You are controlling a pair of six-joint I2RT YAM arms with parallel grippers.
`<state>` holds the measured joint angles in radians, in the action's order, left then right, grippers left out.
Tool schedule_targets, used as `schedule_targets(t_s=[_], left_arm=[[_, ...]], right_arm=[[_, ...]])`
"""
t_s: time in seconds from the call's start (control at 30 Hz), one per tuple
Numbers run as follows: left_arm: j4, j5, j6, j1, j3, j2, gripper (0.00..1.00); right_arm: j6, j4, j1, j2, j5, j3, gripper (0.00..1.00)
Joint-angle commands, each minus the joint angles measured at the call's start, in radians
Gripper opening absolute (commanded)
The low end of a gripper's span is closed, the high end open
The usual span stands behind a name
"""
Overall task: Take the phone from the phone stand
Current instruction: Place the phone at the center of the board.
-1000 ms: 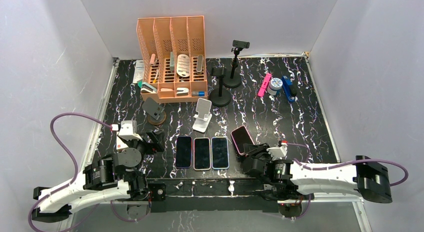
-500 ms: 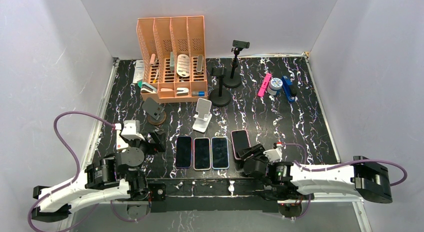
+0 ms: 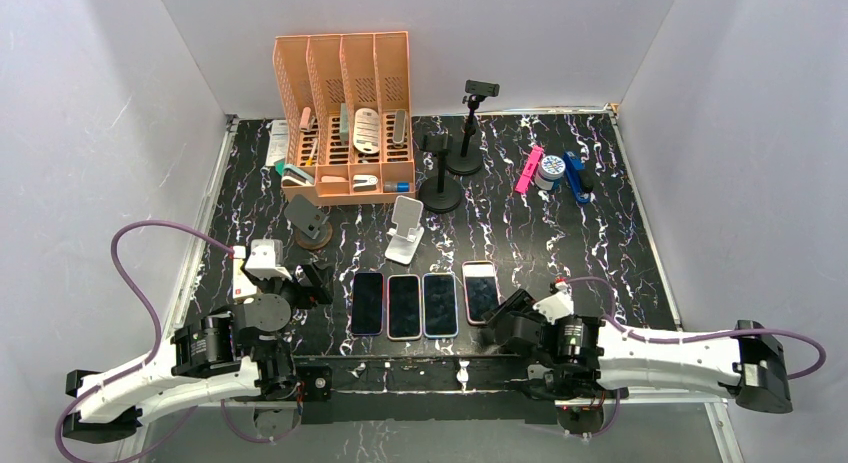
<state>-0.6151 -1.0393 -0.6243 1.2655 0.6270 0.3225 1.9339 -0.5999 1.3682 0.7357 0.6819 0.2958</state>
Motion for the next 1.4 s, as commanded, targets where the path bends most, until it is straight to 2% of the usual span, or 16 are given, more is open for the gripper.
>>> schedule_targets(t_s=[0.0,0.1,0.2,0.27,0.4,0.5,0.6,0.73,0.87,0.97,1.37], left_arm=[[-0.008,-0.028,-0.003,0.003,0.006,-0.006,0.81],[-0.008,-0.025,-0.002,0.003,0.007,-0.008,0.81],[-0.009,-0.021,-0.003,0.003,0.006,-0.003,0.81],[-0.009,-0.018,-0.004,0.003,0.007,0.006,0.81],[-0.004,-0.007,-0.001,0.003,0.007,0.027,0.81],[0.006,0.005,0.012,0.002,0.005,0.05,0.81],[0.011,0.023,0.02,0.002,0.009,0.079,0.81],[0.013,0.05,0.027,0.003,0.014,0.107,0.81],[0.024,0.068,0.043,0.003,0.01,0.121,0.81],[0.031,0.077,0.052,0.003,0.009,0.129,0.81],[0.047,0.141,0.075,0.003,0.009,0.137,0.81]], right_arm=[[-0.063,-0.295,0.002,-0.042,-0.032,0.078,0.75],[-0.142,-0.323,0.001,-0.083,0.019,0.125,0.76],[-0.327,-0.254,0.001,-0.147,0.092,0.162,0.86],[-0.42,-0.224,-0.002,-0.171,0.142,0.203,0.88],[-0.644,-0.154,-0.021,-0.133,0.189,0.308,0.89],[-0.854,-0.053,-0.106,-0.021,0.118,0.384,0.91],[-1.056,0.063,-0.29,0.101,-0.084,0.445,0.91],[-1.222,0.218,-0.525,0.207,-0.302,0.456,0.91],[-1.272,0.333,-0.764,0.305,-0.538,0.409,0.91],[-1.264,0.43,-0.85,0.358,-0.645,0.336,0.87],[-1.229,0.623,-0.861,0.469,-0.745,0.111,0.78]])
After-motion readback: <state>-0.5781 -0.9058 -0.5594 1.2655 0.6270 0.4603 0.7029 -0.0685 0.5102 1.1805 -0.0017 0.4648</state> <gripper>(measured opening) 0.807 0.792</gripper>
